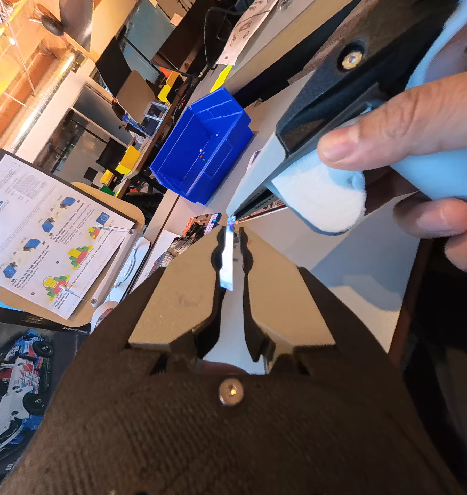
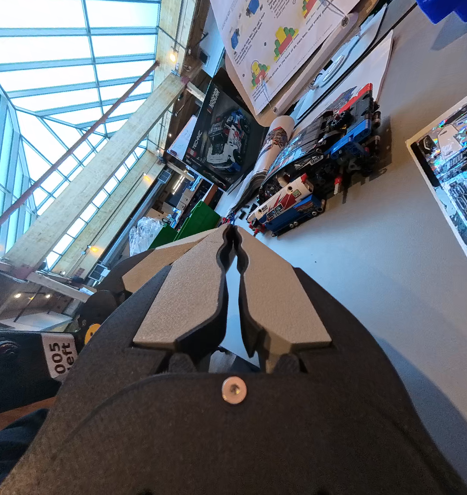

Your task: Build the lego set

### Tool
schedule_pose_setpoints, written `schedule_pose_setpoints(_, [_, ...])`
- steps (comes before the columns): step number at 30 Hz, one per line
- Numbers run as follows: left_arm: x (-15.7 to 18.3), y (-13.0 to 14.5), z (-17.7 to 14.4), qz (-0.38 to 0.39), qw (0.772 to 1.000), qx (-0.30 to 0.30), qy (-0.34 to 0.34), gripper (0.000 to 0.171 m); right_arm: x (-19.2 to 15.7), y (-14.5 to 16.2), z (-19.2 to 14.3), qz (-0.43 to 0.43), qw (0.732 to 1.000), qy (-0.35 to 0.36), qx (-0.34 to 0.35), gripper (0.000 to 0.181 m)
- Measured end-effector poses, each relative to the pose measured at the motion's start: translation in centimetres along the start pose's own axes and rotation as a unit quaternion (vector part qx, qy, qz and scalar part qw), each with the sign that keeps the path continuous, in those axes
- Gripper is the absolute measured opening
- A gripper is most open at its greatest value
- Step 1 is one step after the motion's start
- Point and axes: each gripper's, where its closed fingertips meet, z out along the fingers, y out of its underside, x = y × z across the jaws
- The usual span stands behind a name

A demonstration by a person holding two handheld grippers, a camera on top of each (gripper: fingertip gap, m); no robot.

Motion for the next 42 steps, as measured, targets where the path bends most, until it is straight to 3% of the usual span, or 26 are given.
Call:
schedule_pose_setpoints(9, [-0.4, -0.3, 0.0, -0.015, 1.0, 0.009, -0.006, 0.0, -0.6, 0.1, -0.1, -0.019, 1.0, -0.003, -0.004, 0.0])
schedule_pose_setpoints(11, [-0.6, -0.2, -0.2, -0.052, 0.998, 0.017, 0.007, 0.0, -1.3, 0.1, -0.1, -0.029, 0.999, -0.022, -0.014, 0.016])
schedule_pose_setpoints(15, [-2.2, 0.7, -0.9, -0.191, 0.98, 0.041, 0.042, 0.0, -2.7, -2.5, -0.9, -0.067, 0.996, -0.048, 0.02, 0.026])
schedule_pose_setpoints(17, [-3.0, -0.1, -1.9, -0.276, 0.952, 0.099, 0.089, 0.0, -3.4, -3.5, -1.3, -0.096, 0.993, -0.061, 0.023, 0.024])
schedule_pose_setpoints(18, [-3.5, -0.9, -2.9, -0.326, 0.926, 0.141, 0.123, 0.0, -3.6, -3.4, -1.3, -0.113, 0.991, -0.067, 0.005, 0.023])
schedule_pose_setpoints(22, [-7.4, -1.7, -6.4, -0.496, 0.799, 0.274, 0.2, 0.0, -4.6, -0.8, -1.1, -0.127, 0.981, -0.126, -0.081, 0.024])
schedule_pose_setpoints(26, [-9.8, -1.3, -8.6, -0.574, 0.708, 0.343, 0.227, 0.0, -6.5, 1.3, -0.5, -0.157, 0.966, -0.172, -0.114, 0.022])
schedule_pose_setpoints(29, [-10.6, -1.5, -9.8, -0.611, 0.652, 0.379, 0.242, 0.0, -8.0, 3.0, 0.5, -0.183, 0.952, -0.202, -0.141, 0.024])
schedule_pose_setpoints(33, [-10.9, -1.7, -10.8, -0.626, 0.62, 0.404, 0.246, 0.0, -9.8, 3.8, 1.5, -0.189, 0.941, -0.239, -0.148, 0.025])
schedule_pose_setpoints(42, [-10.9, -1.7, -11.4, -0.626, 0.616, 0.415, 0.236, 0.0, -11.5, 4.0, 2.1, -0.208, 0.933, -0.261, -0.131, 0.002])
